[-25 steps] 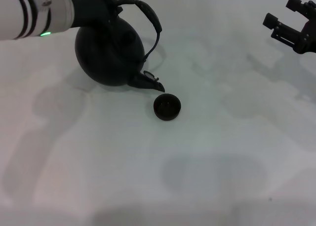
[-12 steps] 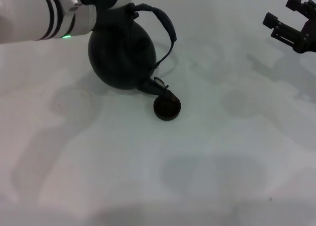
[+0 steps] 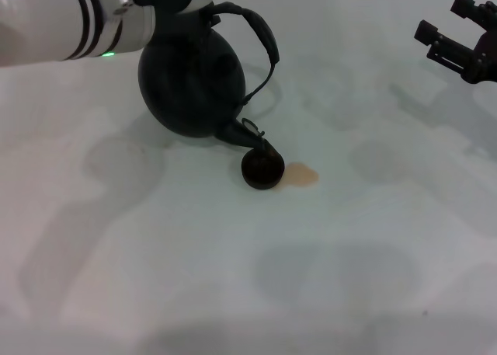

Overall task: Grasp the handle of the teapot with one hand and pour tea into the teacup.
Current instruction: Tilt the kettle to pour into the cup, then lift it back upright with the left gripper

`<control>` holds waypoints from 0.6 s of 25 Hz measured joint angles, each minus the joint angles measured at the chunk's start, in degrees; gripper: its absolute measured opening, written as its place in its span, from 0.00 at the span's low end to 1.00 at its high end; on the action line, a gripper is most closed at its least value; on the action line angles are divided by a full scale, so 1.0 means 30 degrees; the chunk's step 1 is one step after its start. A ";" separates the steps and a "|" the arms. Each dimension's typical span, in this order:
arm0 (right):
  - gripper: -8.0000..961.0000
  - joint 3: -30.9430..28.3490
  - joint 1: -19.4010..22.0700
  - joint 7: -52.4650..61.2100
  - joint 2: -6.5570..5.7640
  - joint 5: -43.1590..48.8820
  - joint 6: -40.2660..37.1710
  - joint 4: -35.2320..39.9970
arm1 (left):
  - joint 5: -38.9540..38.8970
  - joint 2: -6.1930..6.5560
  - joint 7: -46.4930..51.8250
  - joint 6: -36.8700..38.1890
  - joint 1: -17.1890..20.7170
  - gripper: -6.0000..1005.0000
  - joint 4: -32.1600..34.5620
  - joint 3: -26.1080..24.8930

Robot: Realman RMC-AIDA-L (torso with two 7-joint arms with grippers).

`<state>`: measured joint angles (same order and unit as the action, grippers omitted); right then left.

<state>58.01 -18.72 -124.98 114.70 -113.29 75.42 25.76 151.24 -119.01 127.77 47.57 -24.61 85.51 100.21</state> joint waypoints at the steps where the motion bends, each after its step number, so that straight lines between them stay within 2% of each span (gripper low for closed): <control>1: 0.88 -0.0001 0.0000 0.0000 0.0000 0.0000 -0.0080 0.0000 | 0.0018 -0.0005 0.0015 0.0042 0.0030 0.12 0.0055 0.0012; 15: 0.88 -0.0030 0.0000 0.0000 -0.0059 0.0000 -0.0677 0.0152 | 0.0040 -0.0028 0.0243 0.0145 0.0788 0.12 0.0602 0.0026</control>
<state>57.92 -18.72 -124.98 114.52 -113.29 73.39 26.21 151.35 -119.09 128.50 48.00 -22.25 87.32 100.29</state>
